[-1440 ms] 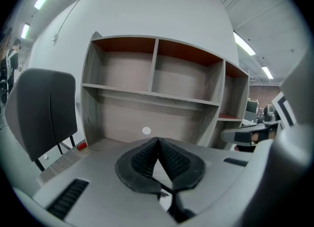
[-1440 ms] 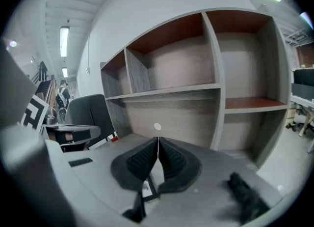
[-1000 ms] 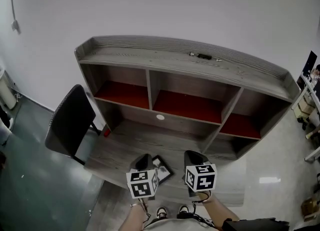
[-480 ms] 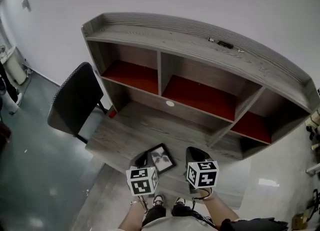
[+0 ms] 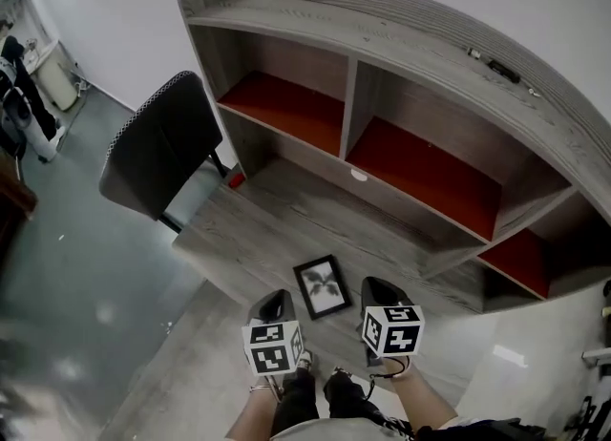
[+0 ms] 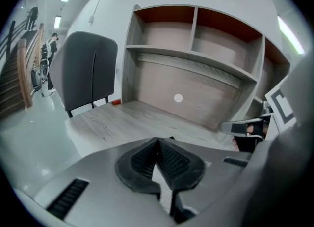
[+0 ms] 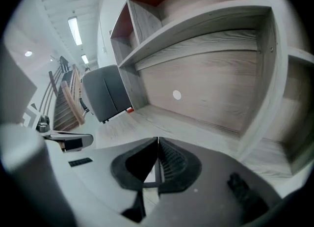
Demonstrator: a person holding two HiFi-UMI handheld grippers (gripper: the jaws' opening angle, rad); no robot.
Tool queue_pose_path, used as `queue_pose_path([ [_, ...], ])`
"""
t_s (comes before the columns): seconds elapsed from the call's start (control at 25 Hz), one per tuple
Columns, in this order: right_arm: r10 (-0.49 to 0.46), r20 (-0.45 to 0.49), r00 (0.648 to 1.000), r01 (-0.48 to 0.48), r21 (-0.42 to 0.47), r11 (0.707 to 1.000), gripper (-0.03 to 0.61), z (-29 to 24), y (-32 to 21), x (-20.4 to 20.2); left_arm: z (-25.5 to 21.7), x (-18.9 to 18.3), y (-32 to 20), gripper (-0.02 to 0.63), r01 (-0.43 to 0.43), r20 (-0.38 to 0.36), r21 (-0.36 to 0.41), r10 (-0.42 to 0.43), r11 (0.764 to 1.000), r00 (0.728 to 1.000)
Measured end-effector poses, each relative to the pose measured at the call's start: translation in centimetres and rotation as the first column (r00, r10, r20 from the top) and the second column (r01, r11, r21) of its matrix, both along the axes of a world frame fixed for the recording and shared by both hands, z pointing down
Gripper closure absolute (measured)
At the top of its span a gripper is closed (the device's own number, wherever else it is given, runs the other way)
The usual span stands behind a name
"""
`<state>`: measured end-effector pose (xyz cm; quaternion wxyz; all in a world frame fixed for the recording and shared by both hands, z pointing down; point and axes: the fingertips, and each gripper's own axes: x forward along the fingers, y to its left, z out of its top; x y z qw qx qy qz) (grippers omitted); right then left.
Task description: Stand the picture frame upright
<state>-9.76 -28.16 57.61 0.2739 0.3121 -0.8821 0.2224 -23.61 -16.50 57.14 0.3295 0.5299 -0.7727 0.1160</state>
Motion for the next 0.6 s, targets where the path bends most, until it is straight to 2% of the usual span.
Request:
queue_pose_path([
  [0.24,-0.050,-0.048,0.998,0.047,-0.056,0.997,0.546,3.0,0.9,-0.3,3.2,-0.1,2.8,0.601,0.071,-0.047,-0.058,-0.074,0.996,0.996],
  [0.6,-0.113,-0.089,0.990,0.102,-0.113,0.988,0.546,7.3,0.9,-0.7,7.0,-0.2,4.1,0.601,0.126,-0.075,-0.107,-0.134,0.986,0.988],
])
